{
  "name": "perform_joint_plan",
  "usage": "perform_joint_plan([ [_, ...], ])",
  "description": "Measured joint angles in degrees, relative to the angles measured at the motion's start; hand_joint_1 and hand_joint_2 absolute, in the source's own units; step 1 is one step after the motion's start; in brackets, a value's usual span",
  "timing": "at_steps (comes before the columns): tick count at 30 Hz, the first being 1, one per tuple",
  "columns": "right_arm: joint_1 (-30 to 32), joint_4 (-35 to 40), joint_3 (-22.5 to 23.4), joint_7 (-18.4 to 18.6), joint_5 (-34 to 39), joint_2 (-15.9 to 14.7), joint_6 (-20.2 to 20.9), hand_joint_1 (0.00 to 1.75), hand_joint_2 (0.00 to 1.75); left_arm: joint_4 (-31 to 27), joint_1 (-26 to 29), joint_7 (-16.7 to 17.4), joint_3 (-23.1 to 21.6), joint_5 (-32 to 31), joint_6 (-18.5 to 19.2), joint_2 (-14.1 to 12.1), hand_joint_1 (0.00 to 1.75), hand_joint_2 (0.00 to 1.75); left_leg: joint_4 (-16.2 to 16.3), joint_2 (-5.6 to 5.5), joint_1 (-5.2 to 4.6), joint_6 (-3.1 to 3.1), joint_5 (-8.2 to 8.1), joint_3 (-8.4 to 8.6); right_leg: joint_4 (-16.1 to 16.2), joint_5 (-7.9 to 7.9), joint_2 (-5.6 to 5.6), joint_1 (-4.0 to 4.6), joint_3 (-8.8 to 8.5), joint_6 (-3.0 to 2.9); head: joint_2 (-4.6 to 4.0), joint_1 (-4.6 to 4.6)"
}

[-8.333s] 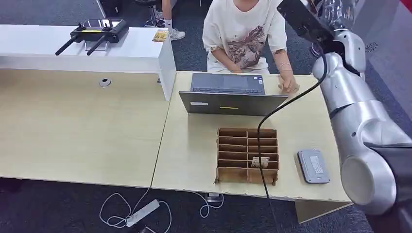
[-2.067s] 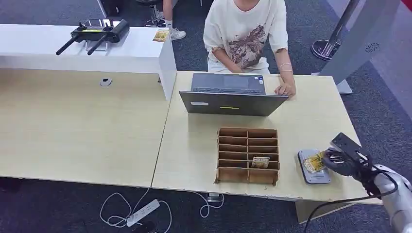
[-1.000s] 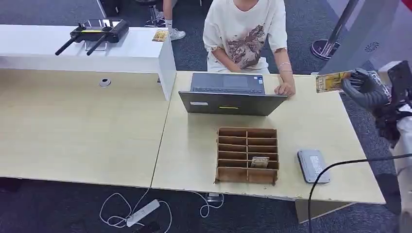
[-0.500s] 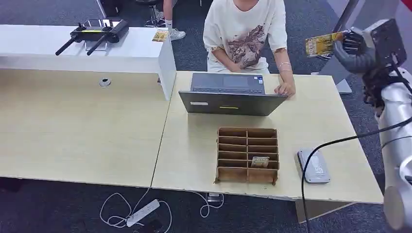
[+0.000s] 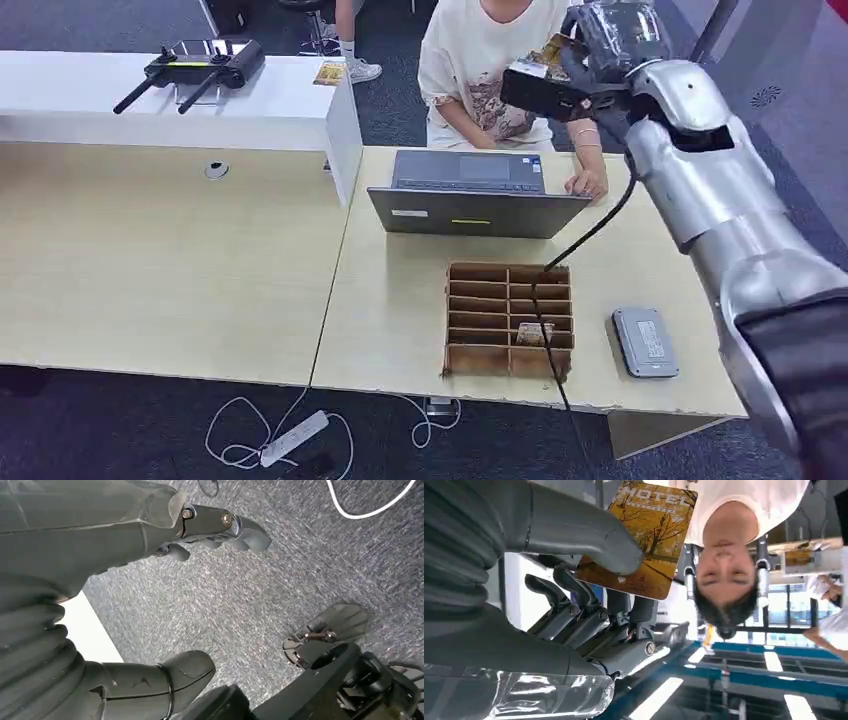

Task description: Pass the card to the sensor for recognition and then transmit it.

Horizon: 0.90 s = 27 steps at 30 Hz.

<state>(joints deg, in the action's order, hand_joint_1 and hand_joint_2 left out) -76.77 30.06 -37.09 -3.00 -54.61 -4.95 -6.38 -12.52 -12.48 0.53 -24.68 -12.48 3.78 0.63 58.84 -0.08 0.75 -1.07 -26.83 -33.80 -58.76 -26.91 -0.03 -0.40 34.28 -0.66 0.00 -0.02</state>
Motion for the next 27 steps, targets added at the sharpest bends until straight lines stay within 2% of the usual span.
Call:
perform_joint_plan([
  [5, -1.23, -3.24, -4.01, 2.41, -4.27, 3.88, 0.52, 1.75, 1.75, 0.00, 0.13, 0.17, 1.01, -1.49, 1.09, 0.02, 0.00, 1.75, 0.00, -0.03, -0.01, 0.00, 0.00, 0.00, 0.01, 0.00, -0.04, -0.01, -0.02, 0.00, 0.00, 0.02],
  [10, -1.57, -5.32, -5.80, 3.09, -6.15, 5.76, 1.33, 1.75, 1.75, 0.00, 0.12, 0.48, 1.68, -2.01, 1.62, 0.07, 0.00, 1.75, 0.01, -0.06, -0.03, 0.00, 0.01, -0.01, 0.04, 0.01, -0.07, -0.03, -0.04, 0.01, 0.00, 0.02],
  [16, -1.71, -6.72, -6.61, 3.68, -6.48, 6.37, 1.40, 1.75, 1.75, 0.00, 0.09, 0.52, 2.51, -2.45, 1.73, 0.07, 0.00, 1.75, 0.02, -0.06, -0.04, -0.01, 0.00, 0.01, 0.04, 0.01, -0.05, -0.04, -0.03, 0.01, 0.00, 0.02],
  [21, -1.97, -7.70, -7.17, 5.58, -11.30, 6.65, 1.97, 1.75, 1.75, -0.06, -0.04, 1.29, 3.10, -4.41, 2.84, 0.18, 0.00, 1.75, 0.02, -0.07, -0.01, -0.01, 0.01, 0.01, 0.04, 0.01, -0.06, -0.03, -0.03, 0.01, 0.00, 0.02],
  [27, -2.01, -8.53, -7.26, 7.04, -13.19, 6.65, 2.14, 1.75, 1.75, -0.33, -0.65, 1.55, 4.04, -6.47, 3.50, 0.61, 0.00, 1.75, 0.02, -0.06, -0.02, -0.01, 0.01, 0.03, 0.04, 0.01, -0.04, -0.01, -0.03, 0.00, 0.00, 0.02],
])
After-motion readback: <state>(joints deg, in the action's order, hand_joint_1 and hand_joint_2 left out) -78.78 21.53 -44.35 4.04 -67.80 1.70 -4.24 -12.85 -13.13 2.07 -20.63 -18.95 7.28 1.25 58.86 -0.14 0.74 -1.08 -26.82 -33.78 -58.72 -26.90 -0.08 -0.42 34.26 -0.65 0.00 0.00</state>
